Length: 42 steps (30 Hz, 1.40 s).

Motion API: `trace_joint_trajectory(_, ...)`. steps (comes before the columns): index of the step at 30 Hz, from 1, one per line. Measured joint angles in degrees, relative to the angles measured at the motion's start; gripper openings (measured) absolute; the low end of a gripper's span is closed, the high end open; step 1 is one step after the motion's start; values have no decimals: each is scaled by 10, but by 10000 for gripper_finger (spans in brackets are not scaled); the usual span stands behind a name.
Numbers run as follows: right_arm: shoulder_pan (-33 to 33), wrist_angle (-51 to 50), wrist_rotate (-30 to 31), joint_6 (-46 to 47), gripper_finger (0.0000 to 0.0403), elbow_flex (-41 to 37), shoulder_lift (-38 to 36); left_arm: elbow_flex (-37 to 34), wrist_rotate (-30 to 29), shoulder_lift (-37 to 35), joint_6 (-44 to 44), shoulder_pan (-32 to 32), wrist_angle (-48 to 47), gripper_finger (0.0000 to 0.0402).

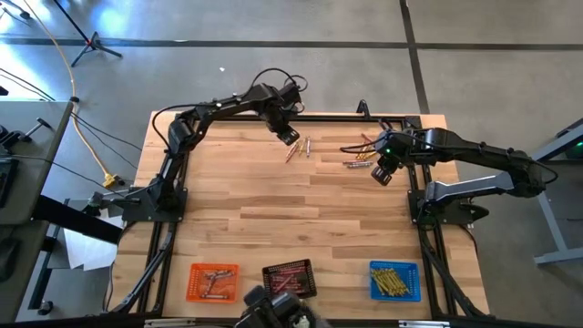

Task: Sort crayons
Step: Put the gray crayon into the orange bin

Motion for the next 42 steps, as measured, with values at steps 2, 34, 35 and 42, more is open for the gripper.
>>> trace_joint_trajectory(2,0,0,0,0,105,0,0,0,-3,1,-2,3,-22,123)
trace_joint_trajectory(34,0,0,0,0,105,0,0,-1,68,64,27,2,30,119)
trace_joint_trajectory(35,0,0,0,0,105,0,0,-1,75,64,27,2,27,120)
trace_joint_trajectory(42,0,0,0,0,105,0,0,0,90,55,37,-5,8,120)
